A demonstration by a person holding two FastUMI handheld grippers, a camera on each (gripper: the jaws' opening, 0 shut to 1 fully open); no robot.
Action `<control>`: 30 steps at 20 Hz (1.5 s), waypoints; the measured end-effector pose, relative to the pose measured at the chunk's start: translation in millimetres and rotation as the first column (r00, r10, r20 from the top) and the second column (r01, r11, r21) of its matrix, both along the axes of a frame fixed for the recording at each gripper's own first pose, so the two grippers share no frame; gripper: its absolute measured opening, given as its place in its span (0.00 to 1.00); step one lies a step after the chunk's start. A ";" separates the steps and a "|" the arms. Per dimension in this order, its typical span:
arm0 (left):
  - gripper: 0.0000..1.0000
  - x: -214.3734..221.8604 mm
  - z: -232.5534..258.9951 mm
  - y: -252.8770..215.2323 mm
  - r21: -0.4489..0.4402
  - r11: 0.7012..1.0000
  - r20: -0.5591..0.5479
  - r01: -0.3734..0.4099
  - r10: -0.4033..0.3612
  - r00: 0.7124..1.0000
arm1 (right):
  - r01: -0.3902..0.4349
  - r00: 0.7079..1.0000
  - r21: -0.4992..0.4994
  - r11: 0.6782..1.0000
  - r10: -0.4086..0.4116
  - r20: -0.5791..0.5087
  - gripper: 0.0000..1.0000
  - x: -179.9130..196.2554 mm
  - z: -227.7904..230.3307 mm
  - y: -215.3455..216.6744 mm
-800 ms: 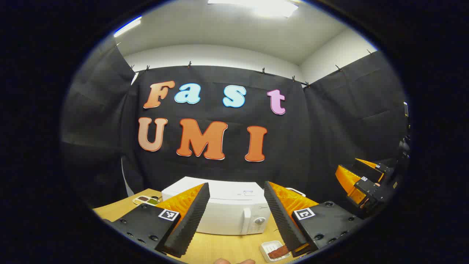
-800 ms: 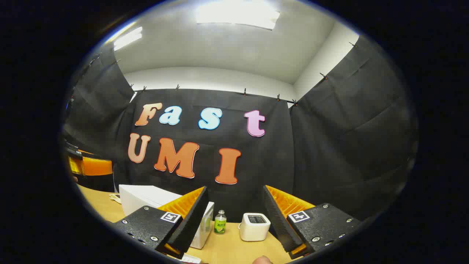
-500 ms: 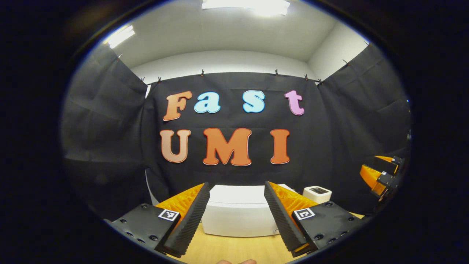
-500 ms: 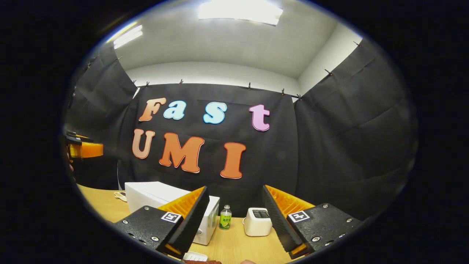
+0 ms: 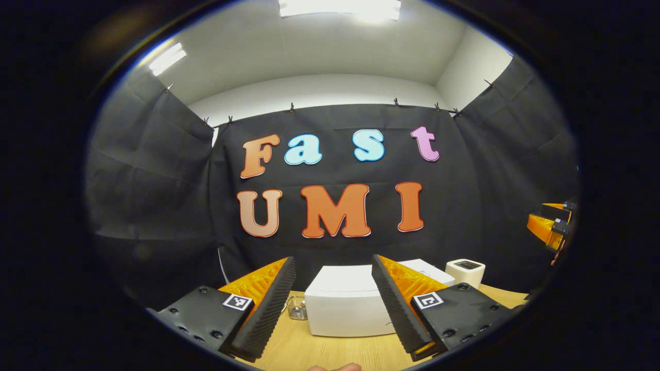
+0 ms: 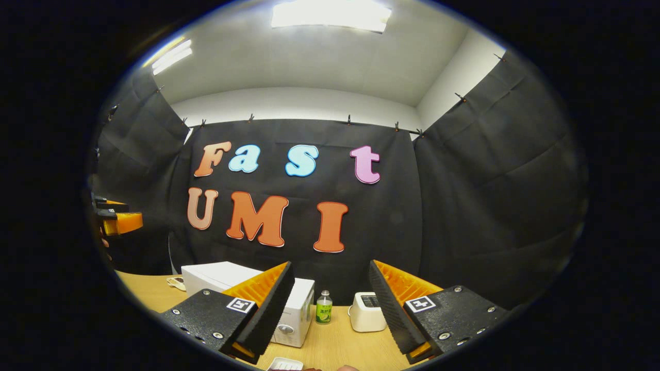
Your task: Open the microwave oven with the left hand, put the food in, and close the microwave oven.
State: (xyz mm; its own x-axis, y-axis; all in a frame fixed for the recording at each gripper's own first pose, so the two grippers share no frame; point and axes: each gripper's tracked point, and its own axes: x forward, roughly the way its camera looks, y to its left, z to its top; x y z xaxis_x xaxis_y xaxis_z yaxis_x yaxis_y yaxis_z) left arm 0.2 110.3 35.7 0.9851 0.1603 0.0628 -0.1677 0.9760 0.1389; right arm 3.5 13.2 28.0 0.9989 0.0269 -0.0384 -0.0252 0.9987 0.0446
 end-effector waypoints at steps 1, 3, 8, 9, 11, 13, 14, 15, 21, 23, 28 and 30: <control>0.97 0.3 2.2 1.6 -0.002 1.000 0.008 -0.005 0.005 1.000 | -0.012 1.000 0.009 1.000 0.012 -0.002 0.90 -0.5 2.0 1.3; 1.00 1.8 9.5 2.5 -0.010 1.000 0.017 0.004 -0.004 1.000 | -0.021 1.000 0.019 1.000 0.021 -0.016 0.91 0.5 3.3 -1.3; 1.00 6.5 21.4 16.3 -0.043 0.999 0.025 0.005 -0.004 1.000 | -0.019 1.000 0.020 1.000 0.020 -0.023 0.91 -0.4 10.7 -9.3; 0.94 7.7 21.1 18.3 -0.049 0.999 0.025 0.004 -0.002 1.000 | -0.019 0.999 0.020 1.000 0.019 -0.026 0.91 -0.9 8.6 -11.0; 0.94 11.7 11.0 10.4 -0.066 0.997 0.011 0.027 -0.027 1.000 | -0.013 0.999 0.021 1.000 0.014 -0.034 0.91 -1.9 3.6 -14.8; 0.94 17.5 -5.0 -2.1 -0.080 0.995 -0.014 0.062 -0.064 0.998 | -0.011 0.999 0.020 1.000 0.012 -0.041 0.92 -3.7 -5.2 -17.7; 0.94 21.4 -12.7 -9.5 -0.081 0.994 -0.026 0.079 -0.081 0.996 | -0.011 0.999 0.017 1.000 0.012 -0.045 0.91 -3.8 -10.7 -17.8; 0.97 25.0 -19.6 -15.5 -0.075 0.993 -0.035 0.094 -0.097 0.995 | -0.010 0.998 0.012 1.000 0.011 -0.054 0.91 -6.1 -16.8 -19.0; 0.94 42.6 -74.7 -69.2 -0.105 0.977 -0.088 0.186 -0.195 0.977 | -0.016 0.995 0.007 1.000 0.016 -0.097 0.93 -19.8 -47.0 -19.8; 0.94 49.7 -96.2 -85.7 -0.100 0.974 -0.112 0.202 -0.213 0.971 | -0.012 0.995 0.010 1.000 0.013 -0.103 0.93 -21.9 -54.8 -22.0; 0.94 66.8 -146.6 -129.1 -0.102 0.964 -0.158 0.245 -0.259 0.953 | -0.001 0.993 0.039 0.999 0.006 -0.119 0.93 -28.0 -73.1 -31.1; 0.94 74.4 -168.9 -144.0 -0.096 0.962 -0.175 0.255 -0.268 0.947 | 0.002 0.991 0.048 0.999 0.004 -0.131 0.93 -30.5 -81.6 -37.0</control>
State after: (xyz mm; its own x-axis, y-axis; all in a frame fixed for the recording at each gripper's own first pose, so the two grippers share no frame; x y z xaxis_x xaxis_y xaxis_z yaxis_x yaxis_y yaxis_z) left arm 74.7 -33.7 -133.2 0.9863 -0.1068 -0.1259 0.1164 0.9906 0.0722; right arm -27.0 -23.8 -53.6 0.9853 0.0329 -0.1674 -0.0170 0.9953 0.0956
